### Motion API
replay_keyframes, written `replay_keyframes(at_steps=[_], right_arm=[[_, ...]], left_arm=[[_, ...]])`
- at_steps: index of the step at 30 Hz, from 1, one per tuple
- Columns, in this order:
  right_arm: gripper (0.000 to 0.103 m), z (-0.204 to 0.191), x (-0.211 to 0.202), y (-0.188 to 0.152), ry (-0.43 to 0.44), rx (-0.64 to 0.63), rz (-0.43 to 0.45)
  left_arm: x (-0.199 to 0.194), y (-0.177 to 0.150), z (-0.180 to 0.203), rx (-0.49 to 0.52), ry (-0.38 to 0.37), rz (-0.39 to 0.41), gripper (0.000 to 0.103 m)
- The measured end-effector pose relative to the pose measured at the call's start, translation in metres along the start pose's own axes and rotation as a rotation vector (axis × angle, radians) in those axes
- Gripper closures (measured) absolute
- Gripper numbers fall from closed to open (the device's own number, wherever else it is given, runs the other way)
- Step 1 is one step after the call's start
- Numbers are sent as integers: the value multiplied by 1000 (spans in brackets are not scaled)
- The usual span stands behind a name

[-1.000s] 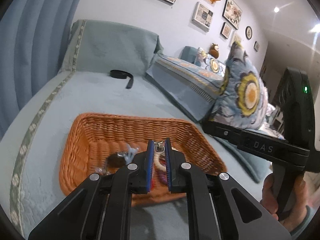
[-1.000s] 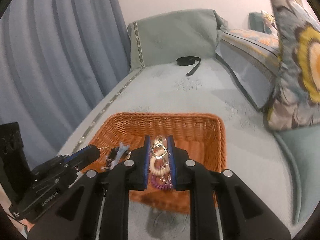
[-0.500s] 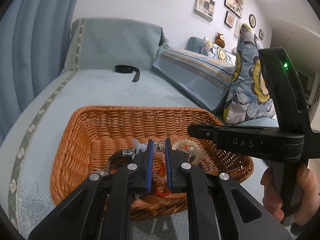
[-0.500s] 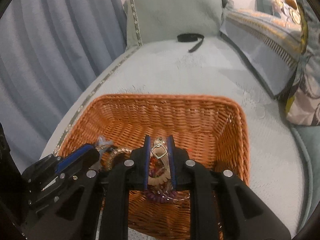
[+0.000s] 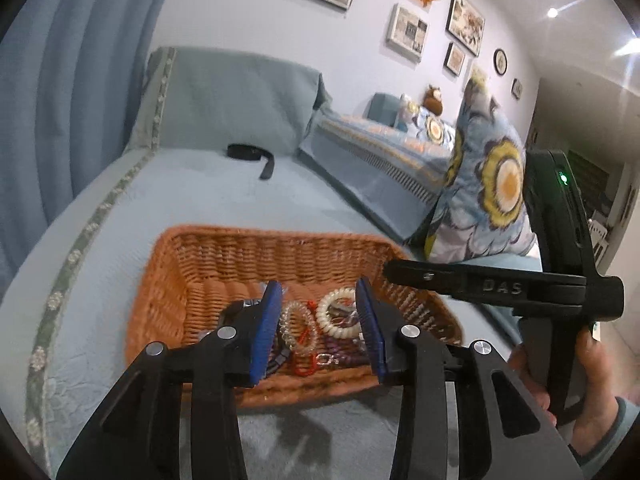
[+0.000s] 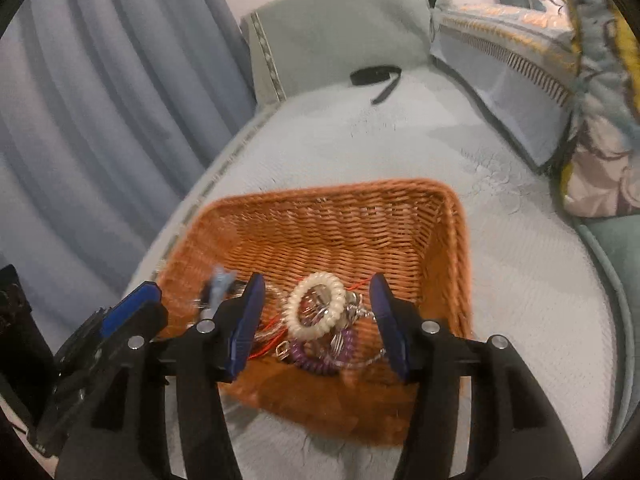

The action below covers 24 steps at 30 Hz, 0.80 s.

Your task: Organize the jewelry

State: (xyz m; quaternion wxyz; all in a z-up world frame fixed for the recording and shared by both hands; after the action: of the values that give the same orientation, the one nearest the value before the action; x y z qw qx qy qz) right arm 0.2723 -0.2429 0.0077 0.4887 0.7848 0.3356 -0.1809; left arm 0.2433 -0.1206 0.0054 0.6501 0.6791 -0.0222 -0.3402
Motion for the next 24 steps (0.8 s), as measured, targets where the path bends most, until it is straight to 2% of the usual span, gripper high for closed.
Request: replay_keyframes(at_steps=[7, 9, 11, 12, 14, 16, 18, 20, 22, 24], right_arm=[[52, -30, -74, -28, 37, -73, 124], [52, -37, -88, -45, 24, -123, 162], [42, -45, -100, -64, 31, -176, 210], [38, -48, -108, -76, 31, -206, 251], [29, -46, -116, -94, 1, -224, 305], [29, -43, -121, -108, 3, -212, 324], [29, -37, -120, -117, -29, -210, 348], [29, -35, -117, -125, -47, -212, 367], [23, -31, -112, -131, -62, -214, 385], [19, -24, -107, -136, -103, -218, 407]], left_arm=[[-80, -3, 10, 69, 96, 70, 43], [-98, -12, 11, 81, 135, 84, 32], [-117, -22, 13, 91, 187, 108, 22], [-128, -28, 11, 93, 236, 135, 17], [-150, -41, 10, 86, 304, 187, 11], [-161, -53, 8, 57, 338, 202, 10], [-167, -62, 5, 41, 376, 216, 10], [-167, -66, 5, 36, 386, 218, 10], [-165, -68, 6, 50, 404, 227, 10], [-163, -71, 4, 46, 454, 242, 10]])
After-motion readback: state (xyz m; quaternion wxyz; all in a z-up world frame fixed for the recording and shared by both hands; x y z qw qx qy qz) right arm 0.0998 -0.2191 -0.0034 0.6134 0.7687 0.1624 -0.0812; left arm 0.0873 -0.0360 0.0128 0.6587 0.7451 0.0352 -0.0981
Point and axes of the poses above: each gripper's, at about its wrist camera, not at the fingertips, and x roughly the way its jaws point, z to its right, y to its top, the point moved 9 cm from there along x, roughly the way its jaws point, and after that the axes turned 10 degrees about x, right-handed, at the moved point
